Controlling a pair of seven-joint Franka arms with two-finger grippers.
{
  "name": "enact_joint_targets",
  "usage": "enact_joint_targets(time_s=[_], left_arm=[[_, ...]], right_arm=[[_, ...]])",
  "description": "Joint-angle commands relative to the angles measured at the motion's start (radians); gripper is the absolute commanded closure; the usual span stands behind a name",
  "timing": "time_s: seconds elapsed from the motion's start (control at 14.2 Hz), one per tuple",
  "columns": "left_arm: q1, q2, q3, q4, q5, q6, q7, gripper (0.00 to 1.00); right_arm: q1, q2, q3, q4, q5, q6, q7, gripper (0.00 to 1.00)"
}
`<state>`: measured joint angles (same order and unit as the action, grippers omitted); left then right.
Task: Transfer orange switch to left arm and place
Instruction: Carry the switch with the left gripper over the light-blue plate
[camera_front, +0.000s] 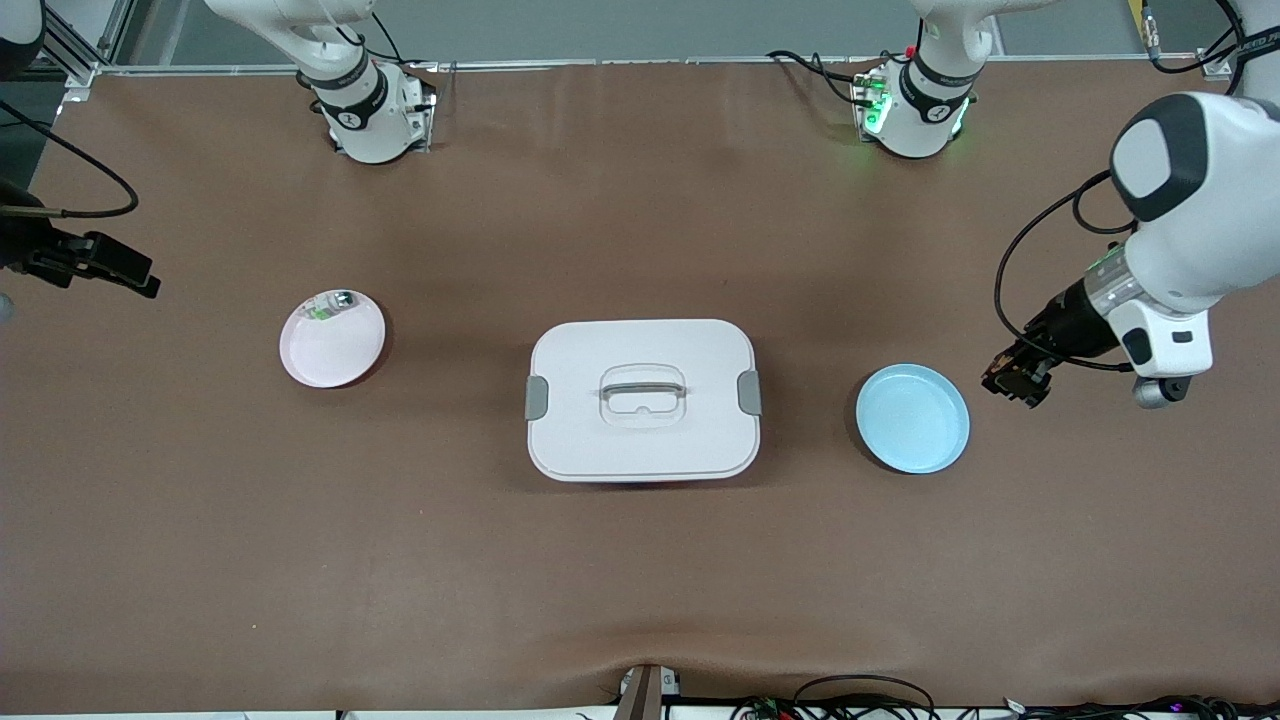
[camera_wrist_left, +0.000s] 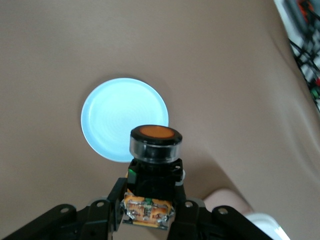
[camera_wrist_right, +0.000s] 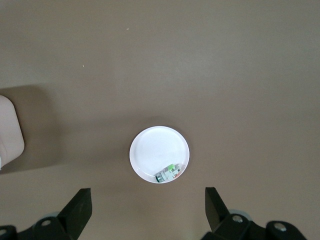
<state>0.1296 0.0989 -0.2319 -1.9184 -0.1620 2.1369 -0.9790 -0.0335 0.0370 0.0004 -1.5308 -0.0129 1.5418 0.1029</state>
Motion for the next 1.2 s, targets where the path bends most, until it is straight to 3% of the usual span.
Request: enact_joint_targets(time_s=[0.0, 0.14, 0.35, 1.13], left_arm=[[-0.004, 0.045, -0.010, -0.025, 0.100, 0.069, -0.165, 1.00], [-0.018, 0.091, -0.012, -0.025, 0.163, 0.087, -0.272, 1.00], [-0.019, 0.142, -0.012, -0.027, 0.170, 0.087, -0.317, 1.00], [-0.033, 0.258, -0.012, -0.025, 0.170, 0.124, -0.448, 1.00]], right_arm=[[-0.049, -0.042, 0.016, -0.036, 0.039, 0.028, -0.006, 0.00], [-0.066, -0.040, 0.016, -0.023, 0.065, 0.032, -0.006, 0.00], [-0.101, -0.034, 0.018, -0.019, 0.131, 0.035, -0.008, 0.00], [0.009, -0.043, 0.027, -0.026, 0.010, 0.055, 0.004, 0.00]])
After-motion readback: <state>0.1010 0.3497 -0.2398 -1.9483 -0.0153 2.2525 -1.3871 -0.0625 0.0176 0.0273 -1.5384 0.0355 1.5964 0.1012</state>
